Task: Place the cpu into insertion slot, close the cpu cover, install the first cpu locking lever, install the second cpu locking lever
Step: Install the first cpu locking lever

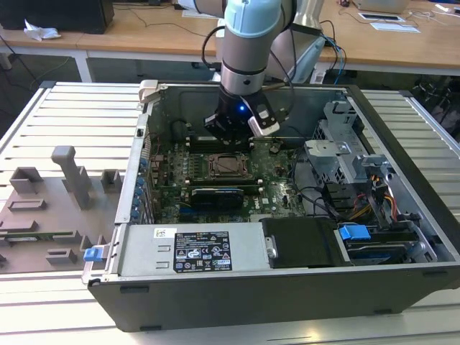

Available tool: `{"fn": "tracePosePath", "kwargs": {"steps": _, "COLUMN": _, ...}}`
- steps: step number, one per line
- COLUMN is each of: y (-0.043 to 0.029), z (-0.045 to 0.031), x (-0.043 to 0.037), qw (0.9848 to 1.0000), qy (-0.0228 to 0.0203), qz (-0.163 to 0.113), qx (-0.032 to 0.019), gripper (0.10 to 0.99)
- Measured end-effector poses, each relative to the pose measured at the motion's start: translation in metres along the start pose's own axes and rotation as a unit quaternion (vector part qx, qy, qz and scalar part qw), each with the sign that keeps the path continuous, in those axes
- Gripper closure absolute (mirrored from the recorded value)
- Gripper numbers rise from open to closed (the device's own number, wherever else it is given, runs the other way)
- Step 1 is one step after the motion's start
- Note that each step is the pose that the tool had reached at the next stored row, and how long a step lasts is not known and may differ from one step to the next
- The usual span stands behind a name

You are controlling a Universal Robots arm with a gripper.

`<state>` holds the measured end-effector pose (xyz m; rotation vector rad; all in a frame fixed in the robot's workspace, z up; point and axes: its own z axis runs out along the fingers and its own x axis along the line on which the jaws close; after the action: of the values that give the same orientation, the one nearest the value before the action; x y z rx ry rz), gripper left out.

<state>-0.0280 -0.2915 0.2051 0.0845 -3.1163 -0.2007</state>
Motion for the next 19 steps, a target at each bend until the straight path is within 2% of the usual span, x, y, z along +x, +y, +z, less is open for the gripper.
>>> {"fn": "tracePosePath", "kwargs": {"steps": 6, "y": -0.0032, "z": 0.0042, "x": -0.0019, "qw": 1.0, "qy": 0.0002, "qz": 0.0, "qx": -0.0001, "gripper": 0.98}}
{"fn": "tracePosePath", "kwargs": {"steps": 9, "y": -0.0018, "z": 0.0042, "x": -0.0033, "qw": 1.0, "qy": 0.0005, "qz": -0.002, "qx": -0.0002, "gripper": 0.98}}
{"fn": "tracePosePath", "kwargs": {"steps": 13, "y": -0.0001, "z": -0.0043, "x": -0.003, "qw": 1.0, "qy": 0.0003, "qz": -0.003, "qx": 0.0019, "gripper": 0.98}}
{"fn": "tracePosePath", "kwargs": {"steps": 14, "y": 0.0, "z": -0.0053, "x": -0.0027, "qw": 1.0, "qy": 0.0, "qz": -0.003, "qx": 0.0054, "gripper": 0.98}}
{"fn": "tracePosePath", "kwargs": {"steps": 15, "y": -0.0003, "z": -0.0061, "x": -0.0021, "qw": 0.9999, "qy": 0.0001, "qz": -0.003, "qx": 0.0123, "gripper": 0.98}}
{"fn": "tracePosePath", "kwargs": {"steps": 16, "y": -0.0015, "z": -0.007, "x": -0.0007, "qw": 0.9994, "qy": 0.0012, "qz": -0.003, "qx": 0.0359, "gripper": 0.98}}
{"fn": "tracePosePath", "kwargs": {"steps": 17, "y": -0.0023, "z": -0.0072, "x": -0.0002, "qw": 0.9988, "qy": 0.0018, "qz": -0.003, "qx": 0.048, "gripper": 0.98}}
{"fn": "tracePosePath", "kwargs": {"steps": 19, "y": -0.0045, "z": -0.0076, "x": 0.0006, "qw": 0.9982, "qy": 0.0026, "qz": -0.003, "qx": 0.0593, "gripper": 0.98}}
